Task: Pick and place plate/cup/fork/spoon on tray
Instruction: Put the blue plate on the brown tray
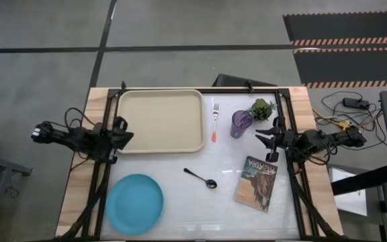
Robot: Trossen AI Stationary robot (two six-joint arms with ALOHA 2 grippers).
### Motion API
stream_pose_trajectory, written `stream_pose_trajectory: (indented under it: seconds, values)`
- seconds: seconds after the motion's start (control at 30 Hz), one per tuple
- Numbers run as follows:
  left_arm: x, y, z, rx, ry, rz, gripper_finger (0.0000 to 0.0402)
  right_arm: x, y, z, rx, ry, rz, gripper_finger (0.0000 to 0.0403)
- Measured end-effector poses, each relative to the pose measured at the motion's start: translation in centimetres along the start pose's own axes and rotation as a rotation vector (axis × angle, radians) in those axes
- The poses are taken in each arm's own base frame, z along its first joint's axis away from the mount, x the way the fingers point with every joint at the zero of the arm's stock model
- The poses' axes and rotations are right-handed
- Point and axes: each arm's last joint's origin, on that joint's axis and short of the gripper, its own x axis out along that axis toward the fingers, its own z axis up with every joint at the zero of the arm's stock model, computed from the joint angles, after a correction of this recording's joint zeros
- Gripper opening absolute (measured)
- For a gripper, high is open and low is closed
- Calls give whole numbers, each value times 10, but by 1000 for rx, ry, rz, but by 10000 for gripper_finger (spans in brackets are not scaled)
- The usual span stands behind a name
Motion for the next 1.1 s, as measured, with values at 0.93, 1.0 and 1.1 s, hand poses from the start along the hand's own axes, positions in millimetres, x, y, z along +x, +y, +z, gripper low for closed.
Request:
stream_pose_trajectory:
  seconds: [0.93, 1.0, 1.1]
  values:
    - [153, -55, 7, -381, 772, 422, 0, -1, -3, 10, 40, -101, -27, 68]
    - [161, -58, 7, -467, 815, 489, 0, -1, -4, 13, 54, -130, -36, 68]
    - [169, -65, 1, -565, 898, 565, 0, -1, -5, 16, 67, -152, -42, 68]
